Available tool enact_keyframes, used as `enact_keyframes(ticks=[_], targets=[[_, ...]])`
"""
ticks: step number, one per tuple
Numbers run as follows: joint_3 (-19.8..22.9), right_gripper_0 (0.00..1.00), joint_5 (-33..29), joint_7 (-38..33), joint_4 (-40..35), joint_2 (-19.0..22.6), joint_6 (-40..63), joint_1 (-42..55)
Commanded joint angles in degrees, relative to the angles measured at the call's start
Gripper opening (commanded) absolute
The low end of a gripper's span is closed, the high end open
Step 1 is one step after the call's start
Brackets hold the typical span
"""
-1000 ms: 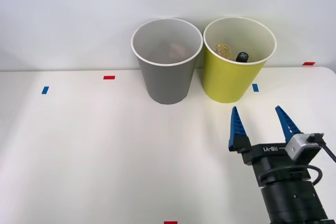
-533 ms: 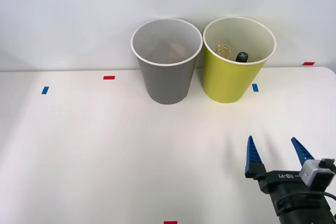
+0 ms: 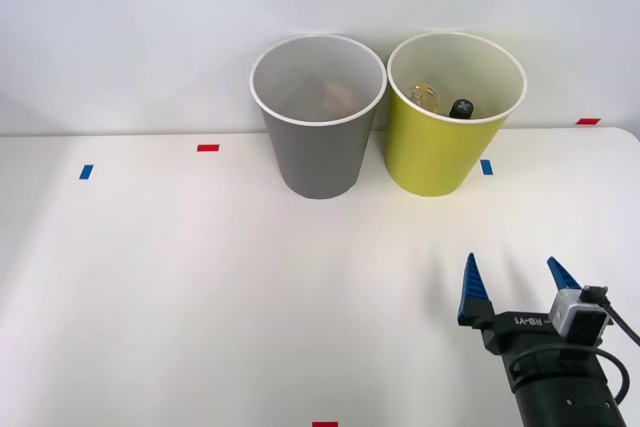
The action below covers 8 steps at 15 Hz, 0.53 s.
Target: Put cans in the gray bin, plastic bottles in the light green bin
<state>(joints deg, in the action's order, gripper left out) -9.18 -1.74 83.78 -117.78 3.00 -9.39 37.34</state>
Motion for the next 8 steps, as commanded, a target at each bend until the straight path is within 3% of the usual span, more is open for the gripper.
enact_keyframes(ticks=[1,4,8], targets=[[-0.22,1.00,-7.66,-7.76,3.25,-1.33,-5.28,0.10],[-1.19,1.00,-14.16,-14.79,5.10,-1.86,-12.32,4.05],[-2.25,1.00,-14.52,-13.20,10.29,-1.33,-20.58,6.87]])
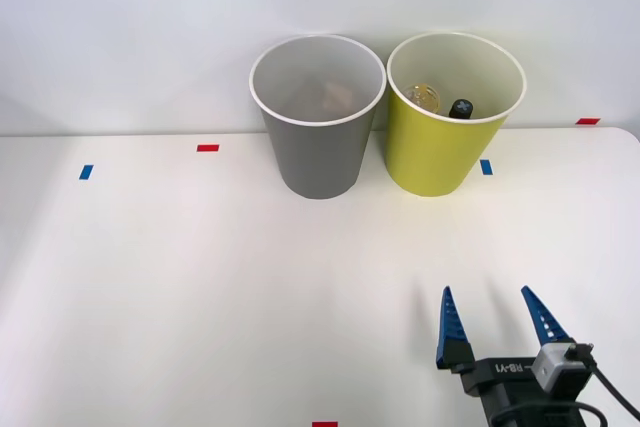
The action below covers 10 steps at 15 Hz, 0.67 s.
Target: Put cans in the gray bin, plastic bottles in the light green bin
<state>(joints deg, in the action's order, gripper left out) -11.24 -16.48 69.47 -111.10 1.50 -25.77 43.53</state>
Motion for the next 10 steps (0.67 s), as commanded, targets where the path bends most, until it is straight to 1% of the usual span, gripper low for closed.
enact_keyframes(ticks=[1,4,5,7,10], targets=[[-0.09,1.00,0.40,1.55,5.10,0.26,-5.78,0.59],[-0.27,1.00,0.58,3.39,6.95,0.78,-8.95,1.47],[-0.62,1.00,0.75,5.42,6.95,0.87,-9.91,2.35],[-1.24,1.00,1.98,12.01,6.95,0.96,-10.09,3.93],[-3.70,1.00,6.55,17.37,6.95,2.89,-10.09,5.69]])
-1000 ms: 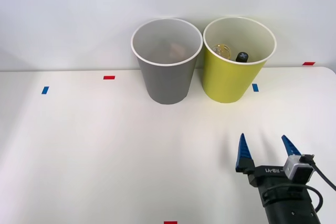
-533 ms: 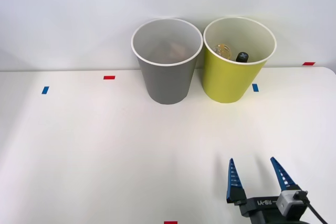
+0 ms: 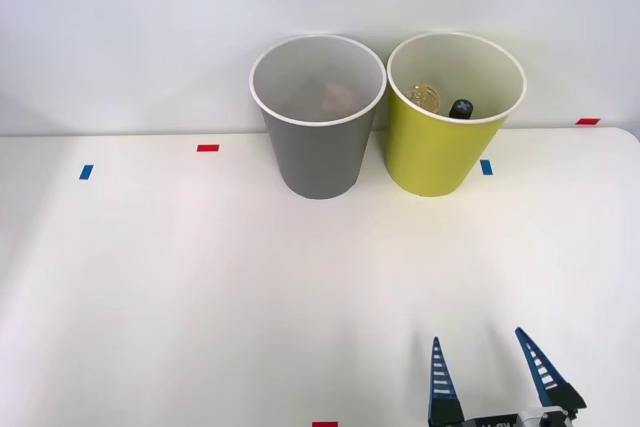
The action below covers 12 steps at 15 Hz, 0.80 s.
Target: Put cans in the gray bin, plastic bottles in the light green bin
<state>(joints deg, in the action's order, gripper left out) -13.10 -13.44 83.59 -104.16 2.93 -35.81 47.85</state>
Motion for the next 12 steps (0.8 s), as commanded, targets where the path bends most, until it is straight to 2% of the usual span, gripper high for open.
enact_keyframes(ticks=[1,4,12], targets=[[-2.98,1.00,5.71,4.92,0.01,2.08,-0.04,1.99],[-5.71,1.00,8.70,5.45,0.01,2.87,-0.04,4.27],[-5.80,1.00,8.70,5.45,0.01,2.87,-0.04,5.15]])
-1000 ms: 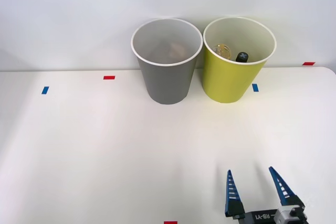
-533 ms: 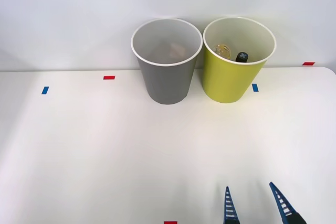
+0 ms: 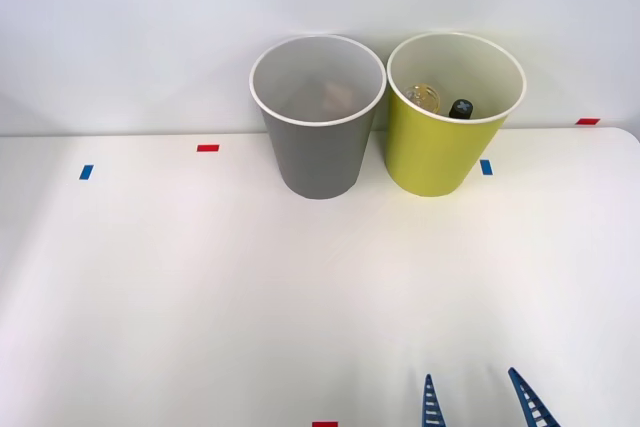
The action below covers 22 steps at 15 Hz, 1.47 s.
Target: Put cans in the gray bin, plastic bottles in the light green bin
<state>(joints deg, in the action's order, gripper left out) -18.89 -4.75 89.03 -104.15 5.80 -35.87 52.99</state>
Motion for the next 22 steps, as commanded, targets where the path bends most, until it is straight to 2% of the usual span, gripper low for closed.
enact_keyframes(ticks=[1,22], targets=[[0.00,1.00,0.01,0.00,0.00,0.00,0.01,0.01],[0.00,1.00,0.01,0.00,0.00,0.00,0.01,0.01]])
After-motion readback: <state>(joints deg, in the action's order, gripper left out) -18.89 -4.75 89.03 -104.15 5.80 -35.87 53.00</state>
